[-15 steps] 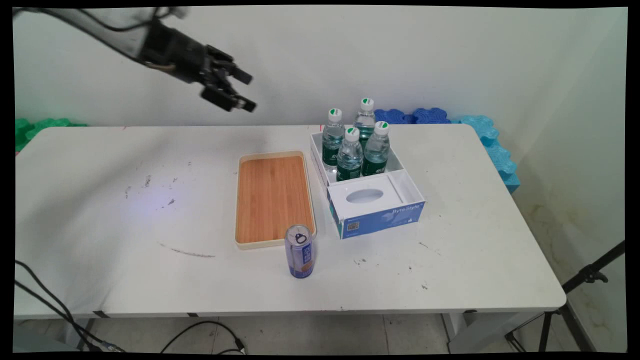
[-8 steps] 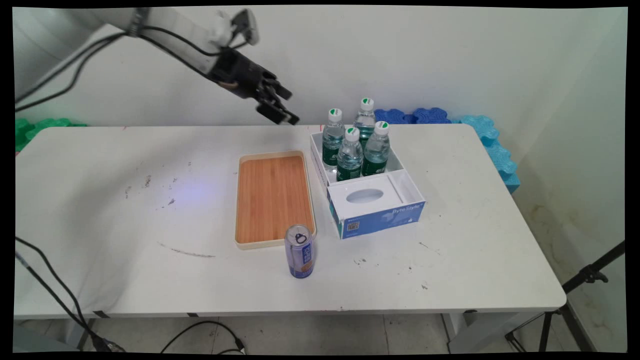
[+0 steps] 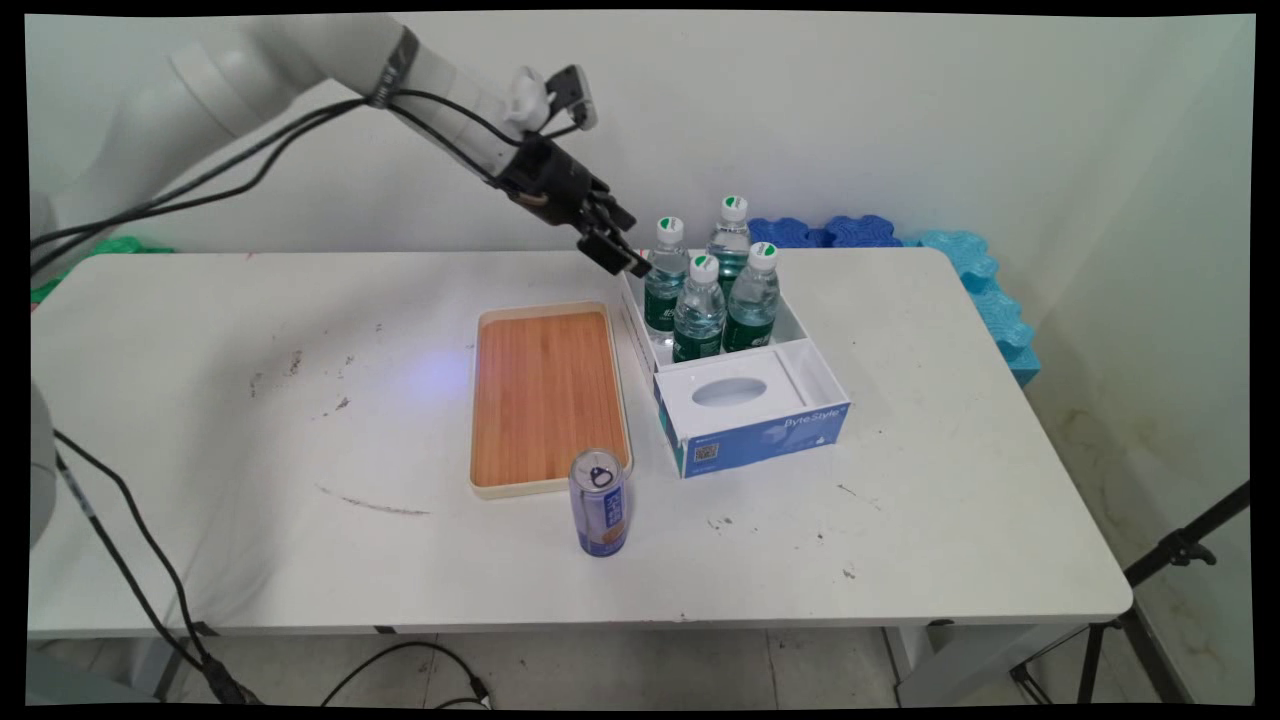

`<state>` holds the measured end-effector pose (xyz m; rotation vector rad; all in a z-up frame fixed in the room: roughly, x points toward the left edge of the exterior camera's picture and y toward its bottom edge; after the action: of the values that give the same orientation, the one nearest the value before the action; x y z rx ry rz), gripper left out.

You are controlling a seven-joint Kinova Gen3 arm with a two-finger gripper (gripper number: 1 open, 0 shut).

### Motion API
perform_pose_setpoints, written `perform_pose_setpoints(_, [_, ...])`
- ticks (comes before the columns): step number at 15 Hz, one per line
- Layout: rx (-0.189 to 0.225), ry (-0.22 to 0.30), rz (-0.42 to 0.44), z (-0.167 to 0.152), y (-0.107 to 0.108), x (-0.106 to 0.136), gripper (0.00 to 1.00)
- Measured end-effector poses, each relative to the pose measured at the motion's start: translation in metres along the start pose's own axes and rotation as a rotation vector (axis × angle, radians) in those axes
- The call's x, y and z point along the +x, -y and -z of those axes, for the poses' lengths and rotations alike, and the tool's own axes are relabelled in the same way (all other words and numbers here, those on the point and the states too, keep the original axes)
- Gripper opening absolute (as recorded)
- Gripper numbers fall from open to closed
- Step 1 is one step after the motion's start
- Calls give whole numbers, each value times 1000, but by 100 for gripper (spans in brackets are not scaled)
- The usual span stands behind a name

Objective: Pick up the green bottle from the white box

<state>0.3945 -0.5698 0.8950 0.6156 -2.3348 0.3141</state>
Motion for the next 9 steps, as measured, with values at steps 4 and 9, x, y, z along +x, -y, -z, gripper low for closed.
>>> perform_pose_setpoints(4, [-20,10,1,-22,3,6,100])
perform_pose_setpoints(9, [-39,24,-2,-42,5,10,100])
